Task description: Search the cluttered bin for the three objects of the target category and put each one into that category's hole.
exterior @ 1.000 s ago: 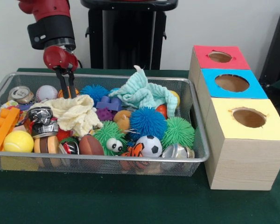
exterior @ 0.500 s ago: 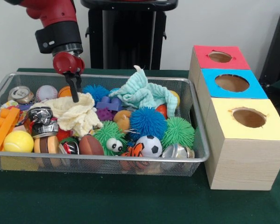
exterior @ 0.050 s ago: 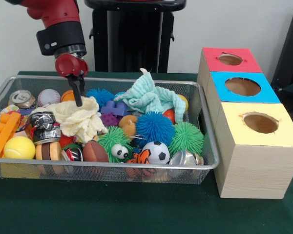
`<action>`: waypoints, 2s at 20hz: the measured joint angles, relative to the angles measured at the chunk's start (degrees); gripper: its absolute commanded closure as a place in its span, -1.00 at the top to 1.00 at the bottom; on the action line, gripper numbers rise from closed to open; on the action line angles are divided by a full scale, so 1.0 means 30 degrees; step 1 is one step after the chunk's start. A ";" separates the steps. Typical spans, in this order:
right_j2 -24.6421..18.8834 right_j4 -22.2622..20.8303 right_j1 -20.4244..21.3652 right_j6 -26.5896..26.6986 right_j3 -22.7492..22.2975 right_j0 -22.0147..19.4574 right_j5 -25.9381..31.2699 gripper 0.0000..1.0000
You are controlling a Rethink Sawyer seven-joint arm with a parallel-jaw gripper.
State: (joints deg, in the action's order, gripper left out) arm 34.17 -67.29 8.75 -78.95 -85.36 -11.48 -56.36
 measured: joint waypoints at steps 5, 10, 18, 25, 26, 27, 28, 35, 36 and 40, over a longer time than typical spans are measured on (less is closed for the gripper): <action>0.0001 -0.0325 0.0015 0.0000 0.0000 -0.0025 0.0000 1.00; -0.0001 -0.0717 0.0015 0.0000 0.0000 -0.0108 0.0000 1.00; -0.0001 -0.0788 0.0038 0.0000 0.0000 -0.0124 0.0000 1.00; -0.0065 -0.0827 0.0072 0.0000 -0.0003 -0.0192 0.0004 -1.00; -0.0069 -0.0835 0.0073 0.0000 -0.0001 -0.0195 0.0004 -1.00; -0.0073 -0.0843 0.0074 0.0000 0.0000 -0.0198 0.0004 -1.00; -0.0106 -0.0882 0.0072 0.0000 0.0000 -0.0228 0.0004 -1.00; -0.0189 -0.1101 0.0085 0.0000 -0.0003 -0.0328 0.0000 -1.00; -0.0200 -0.1172 0.0087 0.0000 0.0000 -0.0353 0.0000 -1.00; -0.0368 -0.1992 0.0258 0.0000 -0.0003 -0.0420 -0.0274 -1.00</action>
State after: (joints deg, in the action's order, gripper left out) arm 33.06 -73.26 9.52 -78.95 -85.37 -12.74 -57.18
